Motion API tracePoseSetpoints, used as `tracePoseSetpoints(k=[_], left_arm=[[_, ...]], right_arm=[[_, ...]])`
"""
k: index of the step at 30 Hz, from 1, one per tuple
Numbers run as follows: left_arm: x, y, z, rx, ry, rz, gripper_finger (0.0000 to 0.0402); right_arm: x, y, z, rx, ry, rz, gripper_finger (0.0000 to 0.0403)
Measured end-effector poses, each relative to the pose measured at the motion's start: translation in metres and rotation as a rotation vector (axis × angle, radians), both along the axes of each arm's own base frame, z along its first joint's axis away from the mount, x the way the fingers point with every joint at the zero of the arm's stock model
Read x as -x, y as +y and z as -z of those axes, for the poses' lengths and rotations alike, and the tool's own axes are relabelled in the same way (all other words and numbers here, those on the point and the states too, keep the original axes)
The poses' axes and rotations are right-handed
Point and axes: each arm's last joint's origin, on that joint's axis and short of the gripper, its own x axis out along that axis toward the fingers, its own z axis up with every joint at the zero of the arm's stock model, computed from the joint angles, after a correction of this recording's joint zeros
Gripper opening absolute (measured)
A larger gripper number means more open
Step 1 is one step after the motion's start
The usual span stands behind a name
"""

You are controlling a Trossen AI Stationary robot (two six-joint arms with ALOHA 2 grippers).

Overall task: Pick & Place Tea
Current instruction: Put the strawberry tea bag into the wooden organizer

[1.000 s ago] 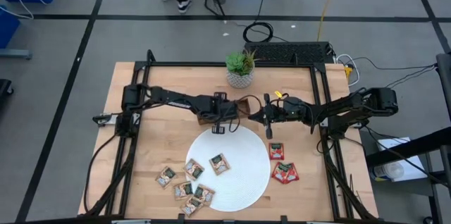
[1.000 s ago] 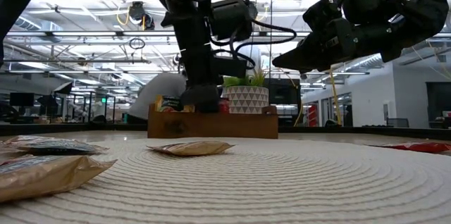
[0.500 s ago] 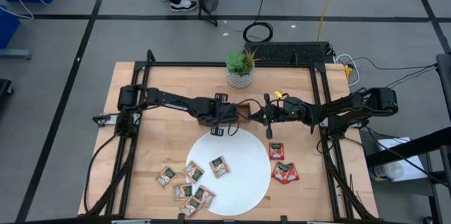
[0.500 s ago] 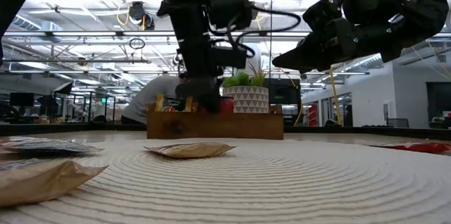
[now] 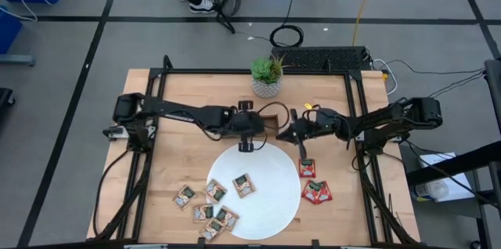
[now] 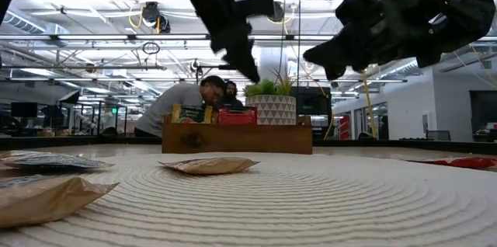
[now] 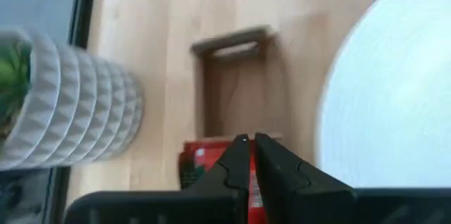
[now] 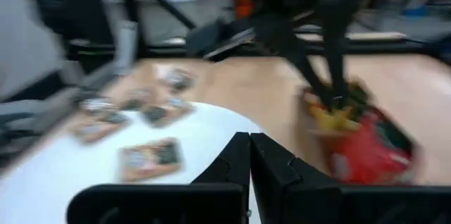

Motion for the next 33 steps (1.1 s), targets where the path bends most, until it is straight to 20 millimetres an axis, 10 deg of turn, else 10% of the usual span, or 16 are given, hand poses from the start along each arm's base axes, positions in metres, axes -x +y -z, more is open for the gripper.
tracePoseSetpoints(k=[8, 15, 21, 33], left_arm=[[0.013, -0.023, -0.015, 0.064, -0.205, 0.168, 0.001], [0.026, -0.024, -0.002, 0.117, -0.323, 0.195, 0.0044], [0.032, -0.025, 0.007, 0.15, -0.362, 0.191, 0.0061], [0.036, -0.025, 0.02, 0.167, -0.387, 0.176, 0.0063]], right_arm=[[0.003, 0.027, -0.004, 0.019, 0.162, -0.111, 0.0016], [0.013, 0.082, -0.027, 0.315, 0.738, 0.088, 0.0136], [0.023, 0.111, -0.021, 0.181, 0.963, 0.167, 0.022], [0.019, 0.131, 0.02, 0.161, 1.148, 0.174, 0.0212]])
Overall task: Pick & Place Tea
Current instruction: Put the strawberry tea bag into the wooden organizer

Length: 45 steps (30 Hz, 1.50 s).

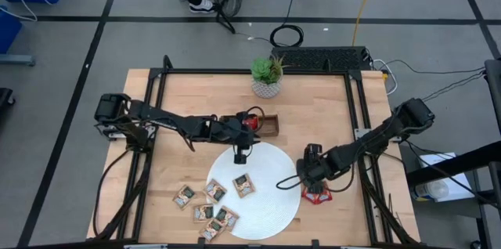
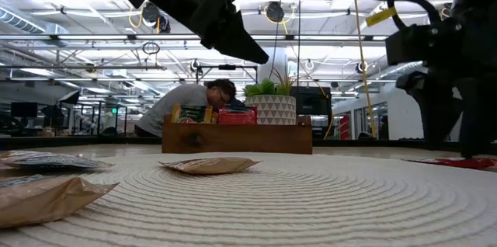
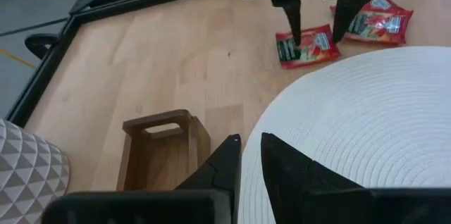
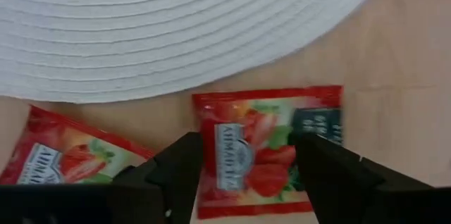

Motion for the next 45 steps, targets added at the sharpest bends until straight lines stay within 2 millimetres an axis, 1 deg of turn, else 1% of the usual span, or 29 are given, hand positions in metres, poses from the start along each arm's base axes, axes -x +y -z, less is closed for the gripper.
tracePoseSetpoints(k=[3, 11, 15, 20, 22, 24, 26, 29, 31, 32, 33, 35, 38, 40, 42, 45], left_arm=[[0.0, 0.0, 0.001, 0.001, 0.009, -0.001, 0.0063], [0.0, 0.0, 0.001, -0.001, 0.007, -0.001, 0.0063], [0.0, 0.0, 0.001, -0.001, 0.007, -0.001, 0.0063], [0.0, 0.0, 0.001, -0.001, 0.009, -0.001, 0.0063], [0.0, 0.0, 0.001, -0.002, 0.008, -0.001, 0.0063], [0.0, 0.0, 0.001, -0.002, 0.008, -0.001, 0.0063], [0.0, 0.001, 0.001, -0.002, 0.008, -0.002, 0.0063], [0.0, 0.001, 0.001, -0.001, 0.008, -0.002, 0.0063], [0.0, 0.001, 0.001, 0.002, 0.007, -0.004, 0.0063], [0.0, 0.001, 0.001, 0.004, 0.006, -0.005, 0.0063], [0.0, 0.001, 0.0, 0.01, 0.005, -0.009, 0.0063], [0.0, 0.001, 0.0, 0.024, -0.002, -0.017, 0.0063], [-0.001, 0.001, -0.002, 0.047, -0.033, -0.029, 0.0063], [-0.003, 0.001, -0.006, 0.061, -0.075, -0.035, 0.0063], [-0.006, 0.001, -0.011, 0.082, -0.129, -0.043, 0.0063], [-0.008, 0.001, -0.016, 0.123, -0.195, -0.063, 0.0063]], right_arm=[[-0.002, 0.002, 0.003, -0.042, 0.013, 0.0, 0.0211], [-0.001, 0.003, 0.003, -0.1, 0.039, 0.05, 0.021], [0.0, 0.002, 0.006, -0.065, 0.032, 0.05, 0.021], [0.006, -0.003, 0.014, -0.029, 0.03, 0.069, 0.0209], [0.009, -0.006, 0.018, -0.015, 0.039, 0.087, 0.0201], [0.012, -0.007, 0.021, -0.009, 0.05, 0.098, 0.0183], [0.013, -0.008, 0.023, -0.007, 0.056, 0.102, 0.0154], [0.012, -0.008, 0.023, -0.012, 0.049, 0.112, 0.0092], [0.012, -0.007, 0.022, -0.015, 0.041, 0.104, 0.0043], [0.011, -0.007, 0.022, -0.015, 0.033, 0.088, 0.0025], [0.01, -0.006, 0.022, -0.009, 0.022, 0.069, 0.0016], [0.009, -0.004, 0.02, 0.051, -0.011, 0.039, 0.0015], [0.007, -0.003, 0.014, 0.213, -0.038, -0.039, 0.0009], [0.005, -0.004, 0.009, 0.374, -0.072, -0.087, 0.0006], [0.0, -0.006, 0.003, 0.554, -0.164, -0.112, 0.0006], [-0.006, -0.009, -0.003, 0.794, -0.24, -0.153, 0.0006]])
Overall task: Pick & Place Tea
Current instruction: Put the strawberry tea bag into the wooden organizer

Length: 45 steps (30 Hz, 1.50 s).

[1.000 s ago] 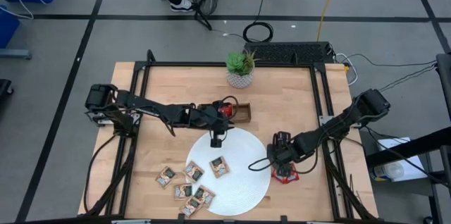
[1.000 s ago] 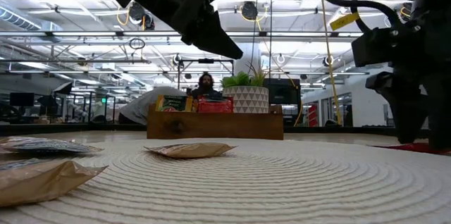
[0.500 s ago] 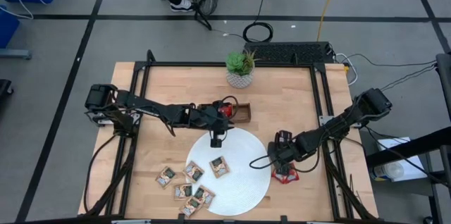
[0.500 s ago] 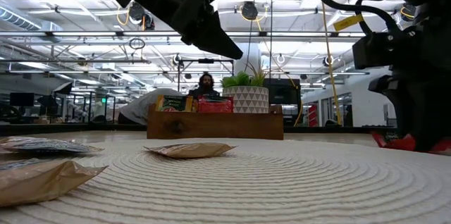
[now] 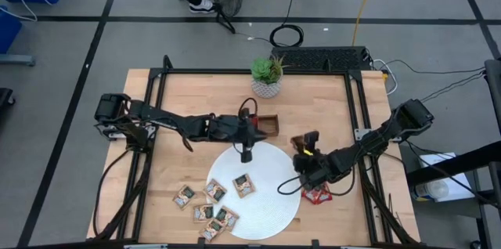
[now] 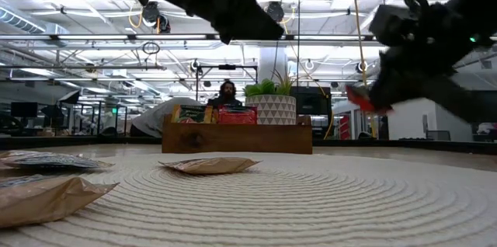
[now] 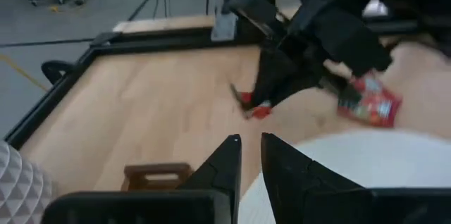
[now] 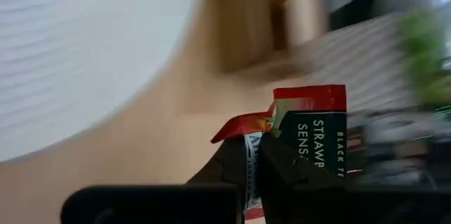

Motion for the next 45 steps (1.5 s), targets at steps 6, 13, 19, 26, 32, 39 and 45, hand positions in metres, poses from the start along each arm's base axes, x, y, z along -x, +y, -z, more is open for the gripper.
tracePoseSetpoints(k=[6, 13, 19, 26, 32, 39, 45], left_arm=[[-0.002, 0.011, -0.006, 0.072, -0.073, -0.059, 0.0063], [-0.001, 0.04, -0.004, 0.229, -0.072, -0.195, 0.0066], [-0.009, 0.053, 0.004, 0.28, -0.133, -0.218, 0.0124], [-0.035, 0.058, 0.017, 0.271, -0.158, -0.16, 0.0196], [-0.045, 0.067, 0.023, 0.273, -0.151, -0.185, 0.0215], [-0.043, 0.079, 0.026, 0.272, -0.144, -0.216, 0.0197], [-0.043, 0.082, 0.026, 0.269, -0.142, -0.22, 0.0166]], right_arm=[[-0.019, -0.012, -0.002, 0.288, -0.119, -0.031, 0.0005], [-0.02, -0.039, 0.006, 0.31, -0.256, -0.052, 0.0005], [-0.023, -0.053, 0.005, 0.26, -0.318, -0.11, 0.0005], [-0.027, -0.067, 0.003, 0.237, -0.346, -0.089, 0.0005], [-0.03, -0.07, -0.001, 0.208, -0.387, -0.113, 0.0005], [-0.031, -0.07, -0.003, 0.22, -0.404, -0.117, 0.0005], [-0.031, -0.07, -0.004, 0.22, -0.408, -0.12, 0.0005]])
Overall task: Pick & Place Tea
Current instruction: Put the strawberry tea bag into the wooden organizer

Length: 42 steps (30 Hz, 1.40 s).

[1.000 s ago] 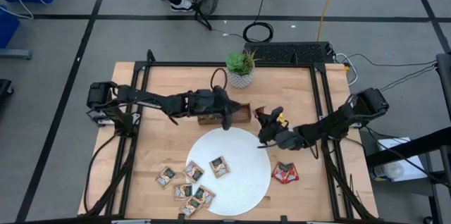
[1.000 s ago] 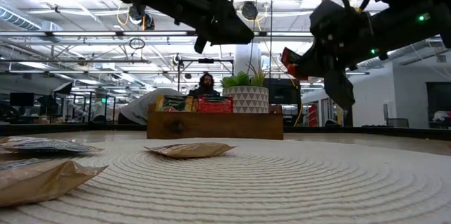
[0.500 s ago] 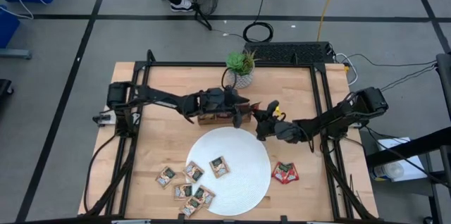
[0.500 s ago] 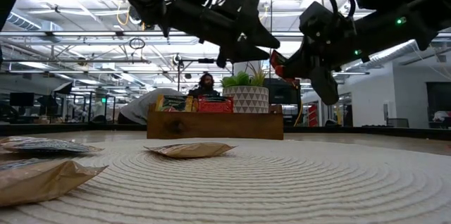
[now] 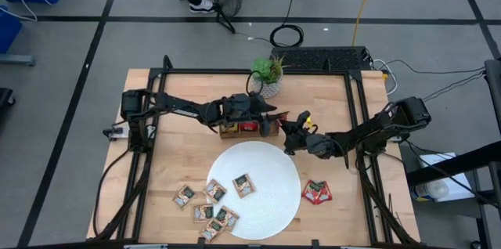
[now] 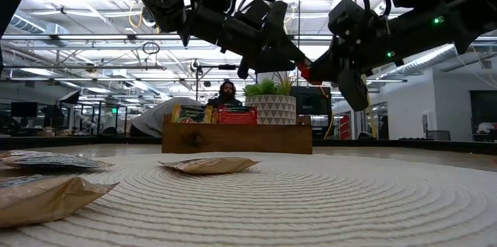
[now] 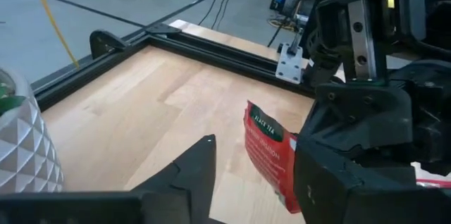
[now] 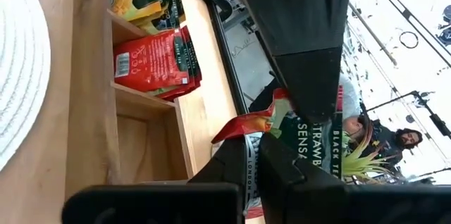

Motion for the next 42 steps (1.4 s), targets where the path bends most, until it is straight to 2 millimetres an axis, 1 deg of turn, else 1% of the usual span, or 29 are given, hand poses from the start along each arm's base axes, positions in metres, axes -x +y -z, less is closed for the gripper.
tracePoseSetpoints(k=[3, 5, 9, 10, 12, 14, 18, 20, 25, 27, 28, 30, 33, 35, 38, 40, 42], left_arm=[[0.0, 0.0, 0.001, -0.001, 0.007, 0.009, 0.0141], [0.0, 0.0, 0.001, -0.008, 0.008, 0.039, 0.0114], [0.0, -0.002, 0.0, -0.066, 0.005, 0.122, 0.0024], [0.0, -0.003, -0.001, -0.081, 0.005, 0.133, 0.0013], [0.0, -0.003, -0.002, -0.126, 0.011, 0.147, 0.0007], [0.004, -0.003, -0.009, -0.172, 0.027, 0.148, 0.0004], [0.017, -0.001, -0.036, -0.267, 0.035, 0.062, 0.0003], [0.023, -0.002, -0.043, -0.305, 0.07, 0.043, 0.0002], [0.035, -0.011, -0.053, -0.396, 0.159, 0.103, 0.0002], [0.039, -0.015, -0.046, -0.443, 0.188, 0.146, 0.0001], [0.042, -0.017, -0.039, -0.462, 0.2, 0.174, 0.0001], [0.053, -0.021, -0.022, -0.499, 0.227, 0.24, 0.0001], [0.07, -0.023, -0.01, -0.539, 0.136, 0.246, 0.0001], [0.085, -0.019, 0.001, -0.528, 0.089, 0.232, 0.0001], [0.102, -0.015, 0.017, -0.517, -0.015, 0.264, 0.0001], [0.111, -0.013, 0.023, -0.528, -0.078, 0.289, 0.0001], [0.117, -0.009, 0.033, -0.54, -0.085, 0.298, 0.0001]], right_arm=[[0.0, 0.0, 0.0, -0.002, -0.001, -0.003, 0.0005], [0.0, 0.001, 0.0, -0.011, -0.001, -0.029, 0.0005], [-0.002, 0.002, 0.001, -0.03, 0.001, -0.089, 0.0008], [-0.001, 0.003, 0.001, -0.041, -0.006, -0.092, 0.0013], [-0.001, 0.003, 0.001, -0.072, -0.022, -0.087, 0.0028], [-0.001, 0.003, 0.002, -0.112, -0.045, -0.078, 0.0047], [0.0, 0.003, 0.006, -0.167, -0.046, -0.062, 0.0076], [0.0, 0.003, 0.006, -0.176, -0.057, -0.057, 0.0084], [0.001, 0.001, 0.006, -0.157, -0.064, 0.004, 0.0093], [0.002, 0.0, 0.006, -0.138, -0.062, 0.051, 0.0093], [0.003, 0.0, 0.006, -0.129, -0.063, 0.072, 0.0093], [0.004, -0.001, 0.007, -0.116, -0.057, 0.101, 0.0091], [0.005, -0.002, 0.008, -0.103, -0.047, 0.13, 0.0086], [0.005, -0.002, 0.008, -0.1, -0.054, 0.14, 0.0083], [0.007, -0.003, 0.009, -0.103, -0.062, 0.138, 0.008], [0.008, -0.003, 0.009, -0.106, -0.072, 0.138, 0.0079], [0.009, -0.004, 0.009, -0.109, -0.082, 0.139, 0.0079]])
